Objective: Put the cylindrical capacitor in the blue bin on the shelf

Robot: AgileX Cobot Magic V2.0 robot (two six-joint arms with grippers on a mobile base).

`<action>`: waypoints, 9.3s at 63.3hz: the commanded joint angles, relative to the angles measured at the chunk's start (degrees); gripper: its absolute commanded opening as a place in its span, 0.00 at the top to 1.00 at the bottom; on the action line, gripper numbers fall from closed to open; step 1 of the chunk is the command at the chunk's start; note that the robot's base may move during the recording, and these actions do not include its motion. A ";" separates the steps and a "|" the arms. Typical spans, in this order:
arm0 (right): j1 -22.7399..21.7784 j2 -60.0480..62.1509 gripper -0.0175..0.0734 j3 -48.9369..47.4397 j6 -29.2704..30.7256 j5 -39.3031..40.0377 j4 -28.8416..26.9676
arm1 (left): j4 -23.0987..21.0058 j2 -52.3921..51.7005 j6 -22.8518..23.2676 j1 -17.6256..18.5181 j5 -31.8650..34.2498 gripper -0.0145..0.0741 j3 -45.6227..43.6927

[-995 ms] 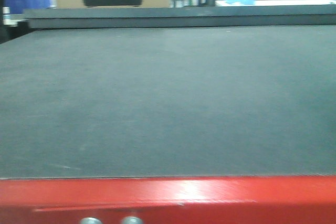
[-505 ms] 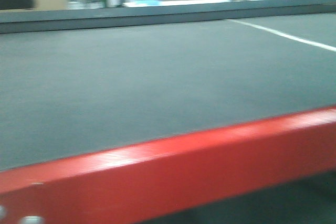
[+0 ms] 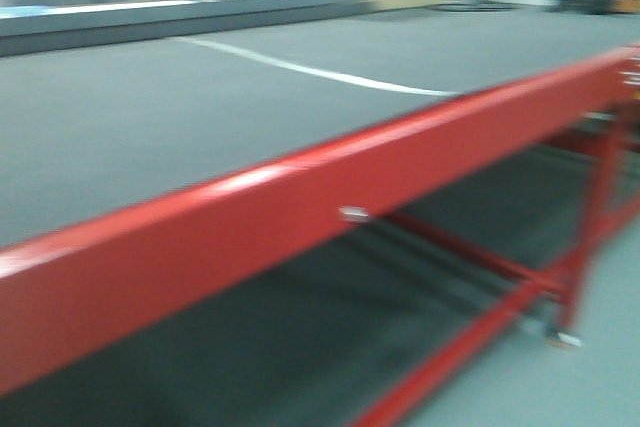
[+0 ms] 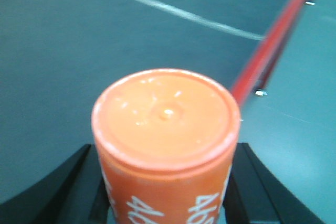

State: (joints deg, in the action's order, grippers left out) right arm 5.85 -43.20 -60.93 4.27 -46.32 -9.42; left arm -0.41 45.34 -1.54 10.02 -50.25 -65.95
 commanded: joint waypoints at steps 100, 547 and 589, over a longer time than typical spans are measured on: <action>0.01 0.47 0.99 0.08 0.10 1.76 0.23 | -0.29 -0.32 0.26 -0.06 1.72 0.96 -0.02; 0.01 0.47 0.99 0.08 0.10 1.76 0.23 | -0.29 -0.32 0.26 -0.06 2.01 0.96 -0.02; 0.01 0.46 0.99 0.08 0.10 4.22 0.23 | -23.41 22.66 -21.92 5.41 5.75 0.96 -19.32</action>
State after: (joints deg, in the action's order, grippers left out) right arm 5.85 -43.08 -60.93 4.27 -44.54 -9.53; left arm -20.71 63.53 -20.91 12.73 -45.72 -81.12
